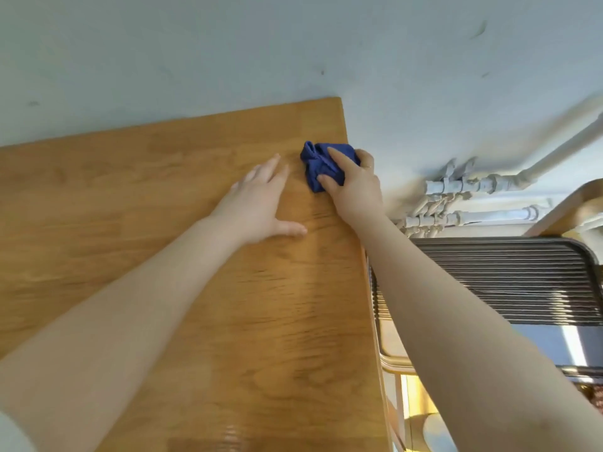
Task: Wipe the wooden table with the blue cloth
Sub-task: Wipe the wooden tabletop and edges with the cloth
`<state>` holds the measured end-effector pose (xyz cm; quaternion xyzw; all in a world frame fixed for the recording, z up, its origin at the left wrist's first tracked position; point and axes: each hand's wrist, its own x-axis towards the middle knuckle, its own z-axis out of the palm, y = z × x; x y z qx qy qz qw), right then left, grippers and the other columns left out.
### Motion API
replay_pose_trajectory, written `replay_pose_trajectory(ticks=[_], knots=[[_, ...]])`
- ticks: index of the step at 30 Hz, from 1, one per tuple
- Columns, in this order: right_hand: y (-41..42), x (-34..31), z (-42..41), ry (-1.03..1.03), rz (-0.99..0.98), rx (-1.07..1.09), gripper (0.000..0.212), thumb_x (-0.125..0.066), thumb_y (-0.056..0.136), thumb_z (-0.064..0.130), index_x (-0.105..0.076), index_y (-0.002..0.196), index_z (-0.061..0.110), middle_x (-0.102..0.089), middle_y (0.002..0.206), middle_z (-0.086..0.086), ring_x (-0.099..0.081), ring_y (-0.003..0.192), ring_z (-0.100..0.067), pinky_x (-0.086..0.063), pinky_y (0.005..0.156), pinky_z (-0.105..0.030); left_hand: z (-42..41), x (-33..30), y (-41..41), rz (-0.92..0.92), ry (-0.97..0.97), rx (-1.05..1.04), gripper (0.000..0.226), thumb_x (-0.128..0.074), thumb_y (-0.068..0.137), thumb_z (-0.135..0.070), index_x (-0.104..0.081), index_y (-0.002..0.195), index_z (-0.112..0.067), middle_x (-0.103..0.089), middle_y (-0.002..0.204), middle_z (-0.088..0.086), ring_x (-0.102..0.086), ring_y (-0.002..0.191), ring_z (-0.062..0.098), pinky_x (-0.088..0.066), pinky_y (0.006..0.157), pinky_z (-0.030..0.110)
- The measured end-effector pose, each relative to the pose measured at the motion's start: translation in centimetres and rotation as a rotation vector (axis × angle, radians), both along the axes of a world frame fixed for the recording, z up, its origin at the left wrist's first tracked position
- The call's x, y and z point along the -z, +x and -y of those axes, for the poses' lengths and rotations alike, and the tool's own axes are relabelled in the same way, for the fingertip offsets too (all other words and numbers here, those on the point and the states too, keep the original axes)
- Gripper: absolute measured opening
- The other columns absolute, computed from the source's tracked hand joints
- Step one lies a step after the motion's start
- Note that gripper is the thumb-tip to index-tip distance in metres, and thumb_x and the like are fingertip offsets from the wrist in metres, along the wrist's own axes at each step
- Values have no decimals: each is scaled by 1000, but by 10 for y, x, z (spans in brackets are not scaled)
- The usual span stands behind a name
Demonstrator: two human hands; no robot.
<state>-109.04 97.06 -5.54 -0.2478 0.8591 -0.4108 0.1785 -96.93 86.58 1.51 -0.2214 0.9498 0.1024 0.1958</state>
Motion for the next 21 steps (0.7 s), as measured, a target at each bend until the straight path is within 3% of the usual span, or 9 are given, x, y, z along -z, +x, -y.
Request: replay_pose_trajectory(ticks=[3, 7, 13, 18, 21], knots=[[11, 2, -10, -58, 5, -5, 50, -58, 88, 27, -43, 136, 28, -28, 147, -8, -38, 126, -30, -32, 104, -36, 9, 7, -7, 104, -54, 117, 121, -64, 65, -68, 2, 150, -13, 14, 157, 7, 6, 145, 22, -2, 117, 36], [8, 10, -10, 12, -75, 27, 49, -54, 90, 32, -40, 137, 30, -34, 143, -7, -43, 120, -32, -40, 97, -42, 16, 12, -15, 59, -111, 217, 130, -63, 57, -75, 3, 149, -12, 18, 156, 11, 14, 144, 22, 7, 117, 33], [-61, 12, 61, -41, 12, 45, 48, -54, 86, 32, -44, 133, 34, -44, 130, -9, -50, 111, -31, -38, 100, -39, 28, 22, -27, 118, -25, 217, 143, -68, 49, -74, 14, 148, -11, 25, 153, 12, 17, 144, 21, 9, 116, 32], [-40, 8, 34, -80, 74, 27, 48, -57, 86, 25, -45, 133, 29, -42, 134, -5, -48, 115, -23, -36, 98, -28, 25, 21, -26, 108, 22, 210, 143, -71, 51, -70, 16, 147, -11, 28, 152, 13, 19, 143, 21, 12, 112, 29], [-39, 7, 34, -65, 81, 27, 48, -56, 86, 23, -46, 132, 28, -41, 135, -7, -47, 115, -22, -36, 100, -30, 25, 19, -28, 99, 31, 204, 142, -72, 52, -69, 16, 147, -11, 27, 152, 13, 18, 143, 22, 11, 112, 28]])
